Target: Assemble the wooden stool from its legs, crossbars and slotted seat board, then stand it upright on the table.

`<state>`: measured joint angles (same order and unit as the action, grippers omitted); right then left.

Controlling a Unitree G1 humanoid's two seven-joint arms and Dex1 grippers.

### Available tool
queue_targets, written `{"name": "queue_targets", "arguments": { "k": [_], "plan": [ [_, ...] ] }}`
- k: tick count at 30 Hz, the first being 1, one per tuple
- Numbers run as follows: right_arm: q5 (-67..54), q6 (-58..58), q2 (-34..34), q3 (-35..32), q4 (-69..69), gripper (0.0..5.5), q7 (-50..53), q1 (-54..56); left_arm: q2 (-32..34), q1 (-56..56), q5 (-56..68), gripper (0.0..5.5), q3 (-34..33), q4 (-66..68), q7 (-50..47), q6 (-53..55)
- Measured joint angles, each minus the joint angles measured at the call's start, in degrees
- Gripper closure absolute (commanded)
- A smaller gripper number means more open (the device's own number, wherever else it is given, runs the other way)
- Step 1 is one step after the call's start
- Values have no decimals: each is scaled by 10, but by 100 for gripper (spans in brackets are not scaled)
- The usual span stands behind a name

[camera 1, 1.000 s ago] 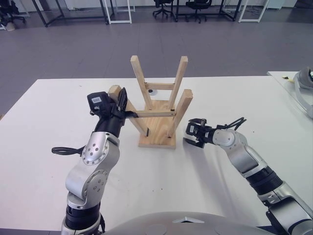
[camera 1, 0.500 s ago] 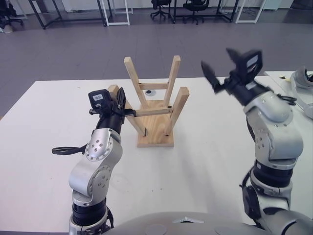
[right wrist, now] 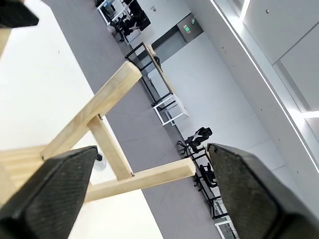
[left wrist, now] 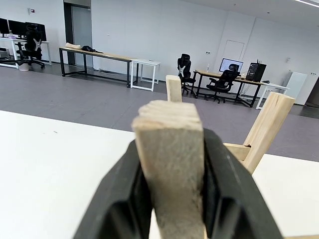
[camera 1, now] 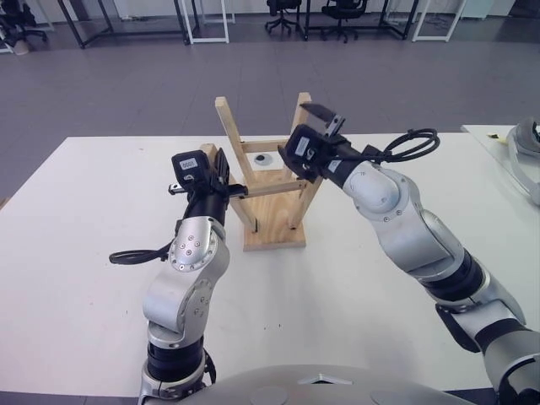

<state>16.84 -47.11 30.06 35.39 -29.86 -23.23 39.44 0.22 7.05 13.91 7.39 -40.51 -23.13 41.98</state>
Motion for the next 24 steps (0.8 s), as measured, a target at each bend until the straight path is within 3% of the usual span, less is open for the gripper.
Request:
{"name": "queue_targets", "arguments": {
  "k": [3, 7, 24],
  "plan": [
    [43, -6, 16, 50, 16, 139, -31, -8, -14, -1, -26, 447, 19, 2, -4, 0],
    [79, -19, 30, 70, 10, 139, -66, -4, -29, -5, -48, 447, 44, 1, -9, 0],
    [116, -40, 7, 67, 5, 139, -78, -41, -33, -39, -34, 445, 53, -2, -23, -51]
  ]
}}
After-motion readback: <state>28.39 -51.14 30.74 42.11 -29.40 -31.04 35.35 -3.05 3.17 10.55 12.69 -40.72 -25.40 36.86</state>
